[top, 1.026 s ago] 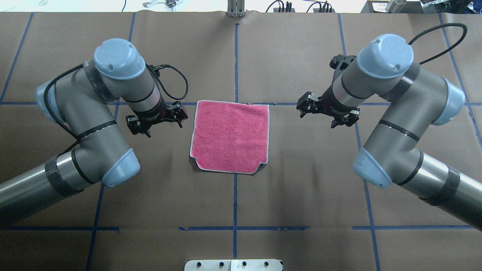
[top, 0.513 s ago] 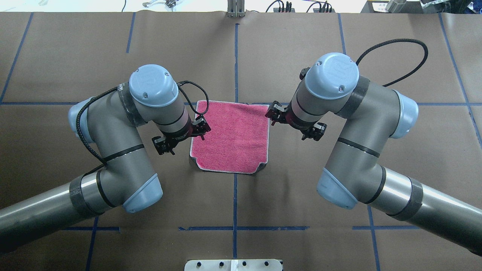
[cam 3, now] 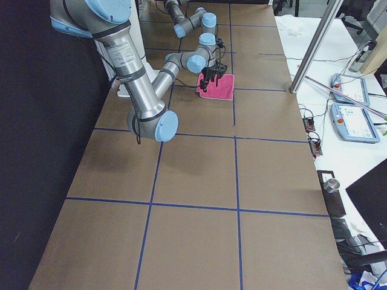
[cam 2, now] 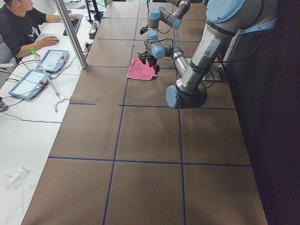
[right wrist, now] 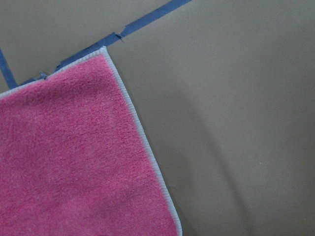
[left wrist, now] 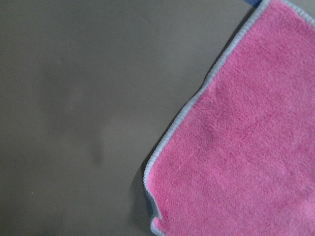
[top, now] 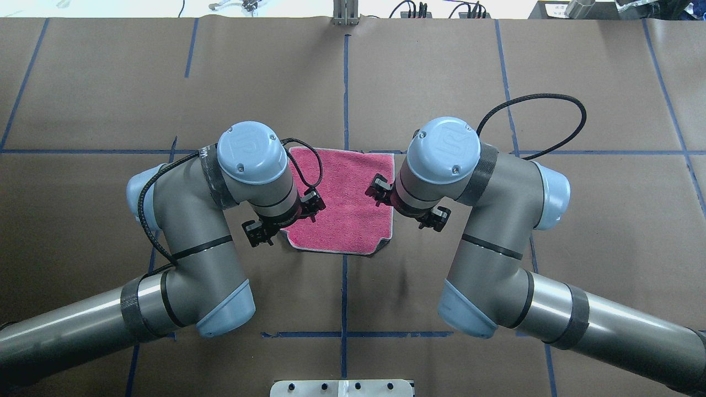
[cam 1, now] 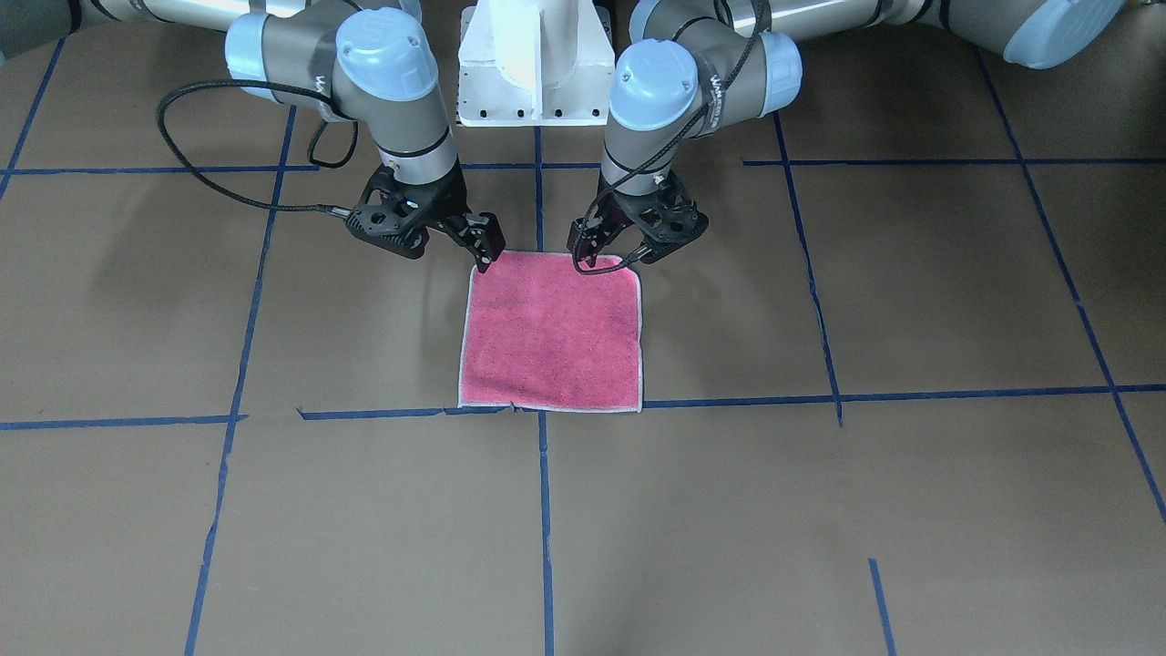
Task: Fold towel twice with both arms
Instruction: 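Lower both grippers and pinch the near corners of the pink towel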
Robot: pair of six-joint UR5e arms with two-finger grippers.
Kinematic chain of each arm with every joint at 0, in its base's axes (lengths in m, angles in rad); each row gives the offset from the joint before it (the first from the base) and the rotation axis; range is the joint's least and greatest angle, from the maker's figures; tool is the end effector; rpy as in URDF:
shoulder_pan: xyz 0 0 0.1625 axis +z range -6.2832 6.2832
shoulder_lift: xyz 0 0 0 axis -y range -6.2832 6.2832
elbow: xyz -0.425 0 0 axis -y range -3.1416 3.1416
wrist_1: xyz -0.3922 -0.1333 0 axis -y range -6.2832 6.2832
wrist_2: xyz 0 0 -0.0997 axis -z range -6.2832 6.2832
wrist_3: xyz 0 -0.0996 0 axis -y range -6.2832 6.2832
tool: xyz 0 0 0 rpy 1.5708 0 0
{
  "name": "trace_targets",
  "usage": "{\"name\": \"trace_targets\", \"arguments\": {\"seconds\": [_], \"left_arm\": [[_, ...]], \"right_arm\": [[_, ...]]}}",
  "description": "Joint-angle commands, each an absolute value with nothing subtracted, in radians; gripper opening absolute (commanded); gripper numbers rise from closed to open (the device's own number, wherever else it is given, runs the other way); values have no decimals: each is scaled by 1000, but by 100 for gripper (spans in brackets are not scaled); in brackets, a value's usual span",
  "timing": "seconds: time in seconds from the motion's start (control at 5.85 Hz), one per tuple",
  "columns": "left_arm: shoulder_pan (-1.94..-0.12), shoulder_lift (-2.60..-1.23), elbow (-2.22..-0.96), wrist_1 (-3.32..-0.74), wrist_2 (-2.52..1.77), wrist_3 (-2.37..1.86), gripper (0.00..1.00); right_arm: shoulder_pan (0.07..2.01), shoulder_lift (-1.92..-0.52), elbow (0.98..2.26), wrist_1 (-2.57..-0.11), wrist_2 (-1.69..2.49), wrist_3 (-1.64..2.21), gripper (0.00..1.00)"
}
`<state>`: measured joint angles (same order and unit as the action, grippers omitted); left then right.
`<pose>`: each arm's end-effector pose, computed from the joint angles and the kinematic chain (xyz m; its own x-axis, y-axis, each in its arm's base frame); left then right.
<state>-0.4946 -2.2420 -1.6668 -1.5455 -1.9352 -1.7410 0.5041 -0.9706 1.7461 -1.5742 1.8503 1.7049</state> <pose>0.5547 -0.4103 0.2243 0.6002 -0.5035 -0.6214 0.3381 0.8639 -0.3734 -0.5253 -0.4106 0.2377 0.5822 0.4679 0.6649 -0.3770 0.8799 -0.2892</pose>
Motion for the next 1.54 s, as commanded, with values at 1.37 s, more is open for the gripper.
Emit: {"name": "trace_targets", "arguments": {"seconds": [1.37], "left_arm": [[-483,-2221,-1608,-1591,-1890,-1715,76]], "right_arm": [[471,-963,1655,-1468,1838,1733,100]]}}
